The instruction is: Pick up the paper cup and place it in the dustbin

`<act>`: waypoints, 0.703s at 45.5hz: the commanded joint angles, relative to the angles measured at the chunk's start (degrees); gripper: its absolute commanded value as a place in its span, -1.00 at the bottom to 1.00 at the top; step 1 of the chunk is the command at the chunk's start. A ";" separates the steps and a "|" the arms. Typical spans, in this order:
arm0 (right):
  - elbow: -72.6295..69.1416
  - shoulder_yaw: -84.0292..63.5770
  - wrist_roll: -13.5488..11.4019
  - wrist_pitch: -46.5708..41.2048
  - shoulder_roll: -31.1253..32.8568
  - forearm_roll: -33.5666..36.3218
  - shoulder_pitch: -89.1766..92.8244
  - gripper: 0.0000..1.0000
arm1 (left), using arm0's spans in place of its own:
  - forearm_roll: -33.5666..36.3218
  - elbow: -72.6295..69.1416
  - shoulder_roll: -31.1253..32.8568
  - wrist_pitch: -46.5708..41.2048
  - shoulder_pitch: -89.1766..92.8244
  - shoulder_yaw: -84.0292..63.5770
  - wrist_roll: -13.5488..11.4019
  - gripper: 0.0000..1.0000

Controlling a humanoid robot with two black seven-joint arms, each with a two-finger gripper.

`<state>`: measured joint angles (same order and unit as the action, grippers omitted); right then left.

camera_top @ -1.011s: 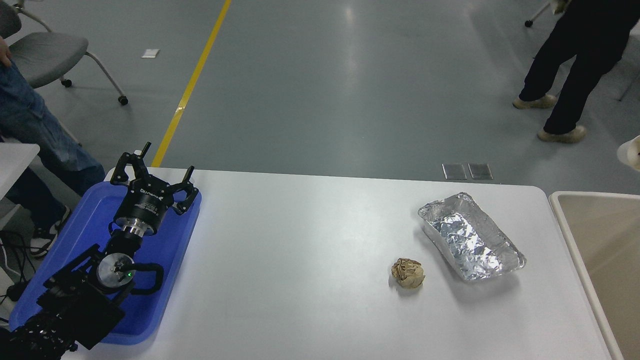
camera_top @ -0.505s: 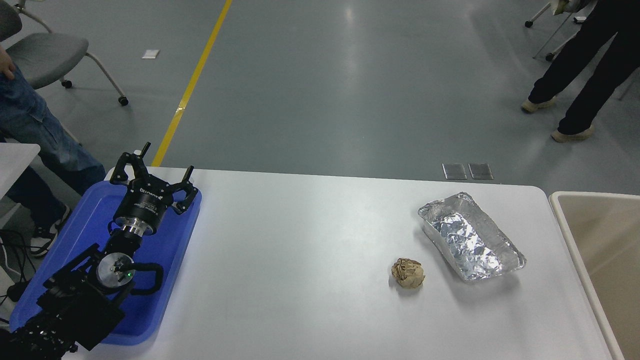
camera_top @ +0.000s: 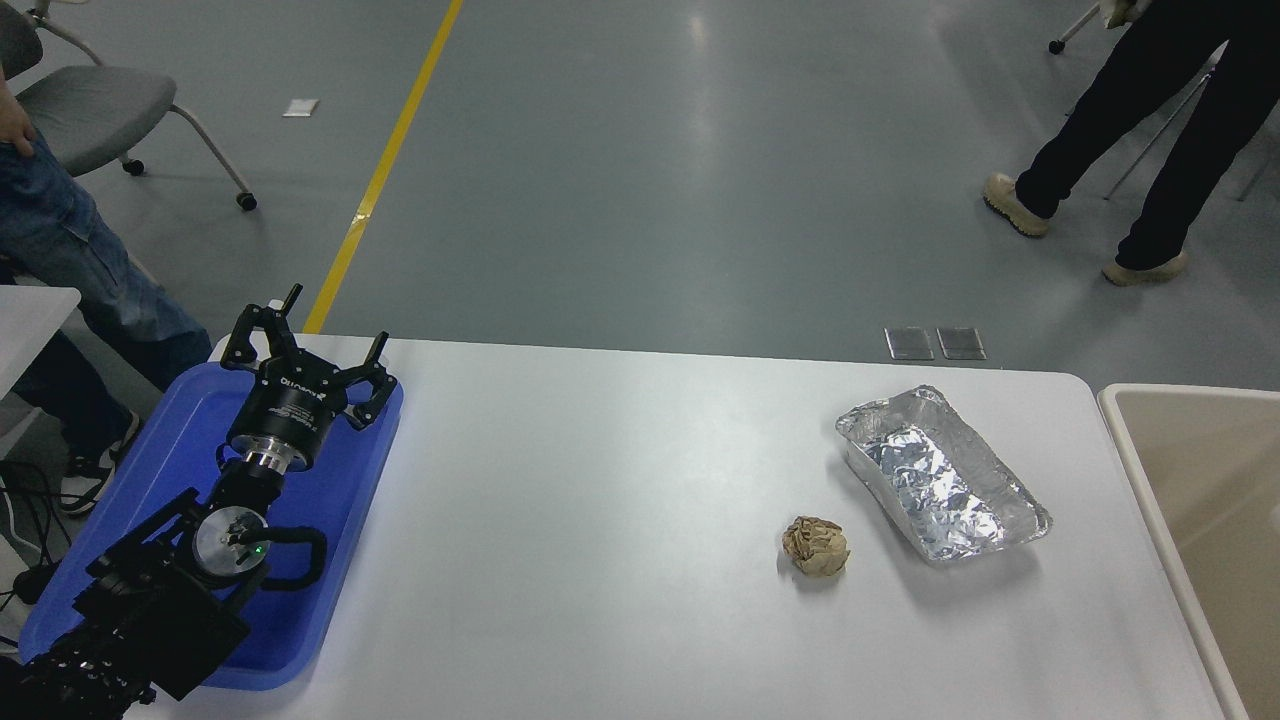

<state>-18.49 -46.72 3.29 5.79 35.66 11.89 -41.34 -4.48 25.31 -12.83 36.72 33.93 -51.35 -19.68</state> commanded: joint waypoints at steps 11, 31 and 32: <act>2.06 1.10 0.05 1.07 -2.26 -0.82 0.56 1.00 | 0.00 0.00 0.00 0.02 0.00 0.03 0.00 1.00; 1.88 6.11 0.05 1.07 -5.33 -3.36 -9.62 1.00 | 0.00 0.00 0.00 0.02 0.00 0.03 0.08 1.00; 1.79 6.11 -0.03 1.07 -5.60 -3.89 -10.50 1.00 | 0.00 0.00 0.00 0.02 0.00 0.03 0.00 1.00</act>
<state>-16.33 -42.14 3.36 6.83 32.23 10.62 -45.67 -4.48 25.31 -12.83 36.70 33.93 -51.38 -19.68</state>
